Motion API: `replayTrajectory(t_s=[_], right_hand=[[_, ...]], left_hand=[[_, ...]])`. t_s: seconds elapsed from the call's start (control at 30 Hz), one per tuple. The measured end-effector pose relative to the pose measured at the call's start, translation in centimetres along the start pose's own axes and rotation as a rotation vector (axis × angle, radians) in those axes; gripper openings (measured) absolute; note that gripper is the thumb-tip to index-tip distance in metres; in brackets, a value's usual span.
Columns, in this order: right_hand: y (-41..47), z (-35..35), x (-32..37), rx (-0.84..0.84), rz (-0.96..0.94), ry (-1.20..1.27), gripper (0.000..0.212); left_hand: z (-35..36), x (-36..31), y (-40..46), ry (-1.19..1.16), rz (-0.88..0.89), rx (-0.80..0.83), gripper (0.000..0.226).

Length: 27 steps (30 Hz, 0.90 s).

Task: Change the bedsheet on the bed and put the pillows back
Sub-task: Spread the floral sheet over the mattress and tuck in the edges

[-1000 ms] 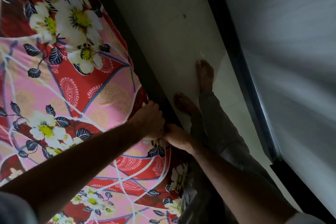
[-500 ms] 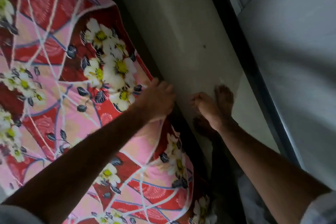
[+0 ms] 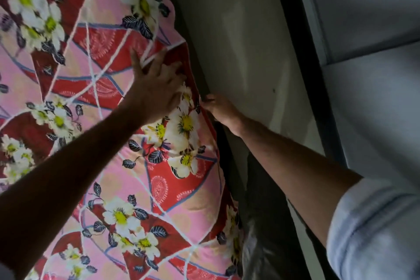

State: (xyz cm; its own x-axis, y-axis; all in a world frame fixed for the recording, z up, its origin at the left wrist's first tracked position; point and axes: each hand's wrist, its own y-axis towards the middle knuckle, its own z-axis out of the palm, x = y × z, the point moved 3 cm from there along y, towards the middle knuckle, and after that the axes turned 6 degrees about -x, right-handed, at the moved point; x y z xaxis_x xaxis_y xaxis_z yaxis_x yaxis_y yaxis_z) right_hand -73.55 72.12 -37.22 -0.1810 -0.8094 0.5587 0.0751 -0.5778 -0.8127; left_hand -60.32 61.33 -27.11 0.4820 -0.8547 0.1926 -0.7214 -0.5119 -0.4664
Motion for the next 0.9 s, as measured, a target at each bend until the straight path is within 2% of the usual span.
replayTrajectory(t_s=[0.07, 0.1, 0.17, 0.23, 0.4, 0.43, 0.53, 0.6, 0.63, 0.73, 0.8, 0.9], right_hand=[[1.6, 0.7, 1.8, 0.051, 0.044, 0.005, 0.066], [2.3, 1.0, 2.6, 0.066, 0.047, 0.025, 0.063], [4.1, 1.3, 3.7, 0.078, 0.028, 0.070, 0.034], [5.2, 1.7, 4.7, 0.076, 0.035, 0.161, 0.019], [8.1, 1.9, 8.8, 0.079, 0.060, 0.348, 0.013], [8.8, 1.8, 9.6, 0.069, 0.060, 0.345, 0.019], [10.0, 1.7, 11.7, 0.102, 0.052, 0.217, 0.015], [10.8, 1.1, 12.7, 0.161, 0.010, 0.183, 0.032], [11.4, 0.4, 13.0, 0.148, -0.035, 0.177, 0.043], [13.0, -1.9, 14.1, 0.070, -0.162, 0.196, 0.040], [13.8, -2.6, 14.9, 0.058, -0.183, 0.150, 0.046], [14.9, -2.0, 15.3, 0.017, -0.197, 0.083, 0.041]], left_hand=[[0.5, -0.3, 0.2, -0.019, -0.023, -0.041, 0.059], [0.8, -0.4, 0.2, -0.027, -0.041, -0.075, 0.061], [1.3, -0.5, 0.3, -0.050, -0.058, -0.147, 0.061], [1.6, -0.4, 0.3, -0.074, -0.063, -0.180, 0.061], [1.5, -0.4, 0.4, -0.176, -0.101, -0.275, 0.060], [1.5, -0.2, 0.5, -0.195, -0.107, -0.302, 0.058], [1.5, 0.1, 0.4, -0.251, -0.128, -0.365, 0.056], [1.3, 0.3, 0.3, -0.290, -0.147, -0.380, 0.054], [1.1, 0.4, 0.4, -0.316, -0.159, -0.382, 0.053], [0.3, 1.5, 1.1, -0.363, -0.174, -0.343, 0.050], [-0.2, 2.7, 2.1, -0.343, -0.143, -0.247, 0.051], [-0.2, 4.5, 4.1, -0.204, -0.015, -0.072, 0.055]])
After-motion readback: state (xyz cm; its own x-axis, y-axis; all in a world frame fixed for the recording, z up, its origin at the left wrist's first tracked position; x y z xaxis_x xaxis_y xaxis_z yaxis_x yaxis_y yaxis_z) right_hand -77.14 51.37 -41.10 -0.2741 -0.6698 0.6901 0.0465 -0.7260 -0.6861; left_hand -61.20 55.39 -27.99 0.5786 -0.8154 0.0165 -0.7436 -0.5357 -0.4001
